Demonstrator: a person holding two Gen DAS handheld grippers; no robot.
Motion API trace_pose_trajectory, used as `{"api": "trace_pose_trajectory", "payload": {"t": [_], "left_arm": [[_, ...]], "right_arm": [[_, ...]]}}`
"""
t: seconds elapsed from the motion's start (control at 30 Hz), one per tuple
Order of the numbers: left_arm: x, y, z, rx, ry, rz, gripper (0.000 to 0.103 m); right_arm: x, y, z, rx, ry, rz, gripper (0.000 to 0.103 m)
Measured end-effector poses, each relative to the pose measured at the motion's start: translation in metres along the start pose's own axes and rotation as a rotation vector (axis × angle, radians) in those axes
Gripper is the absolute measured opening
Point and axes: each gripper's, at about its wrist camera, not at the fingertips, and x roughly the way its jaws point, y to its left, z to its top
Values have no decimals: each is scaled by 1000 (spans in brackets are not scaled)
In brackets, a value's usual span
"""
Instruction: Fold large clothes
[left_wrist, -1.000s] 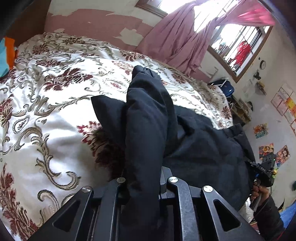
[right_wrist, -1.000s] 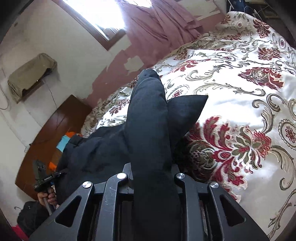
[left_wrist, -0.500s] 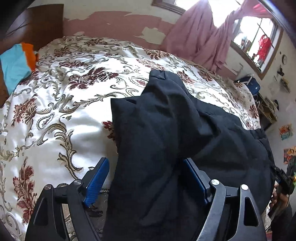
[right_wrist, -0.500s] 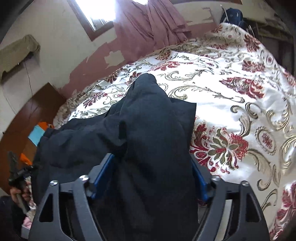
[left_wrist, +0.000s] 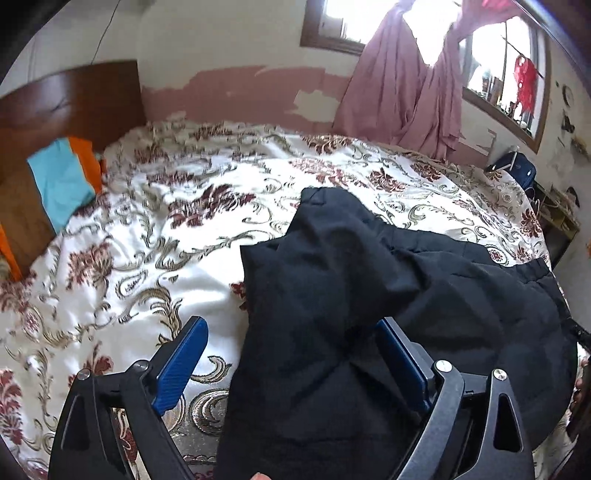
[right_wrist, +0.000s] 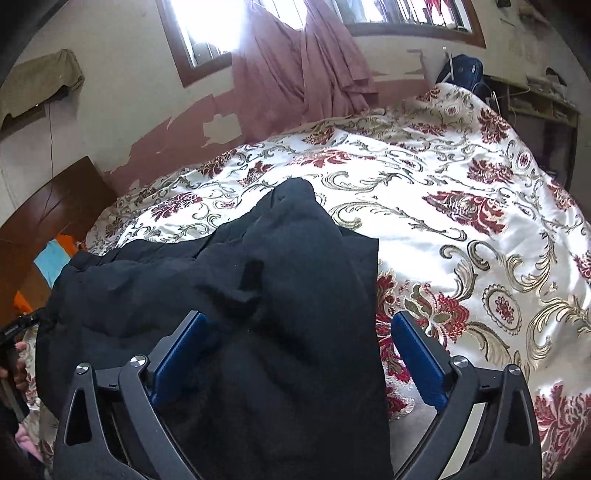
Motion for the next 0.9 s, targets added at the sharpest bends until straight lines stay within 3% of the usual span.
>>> {"api": "trace_pose_trajectory", "payload": {"t": [0.2,0.57,0.9], "left_arm": [[-17,-21,-1,54,-42,8,93],[-54,-56,-11,75,-165,50,99],[-84,-80,-25,99,-176,-22,99]], "right_arm": [[-8,8,-1,-12,-20,-9,101],[-41,33,-12,-66,-121,-154,101],[-80,68,-25,-140,-192,-130,101]]}}
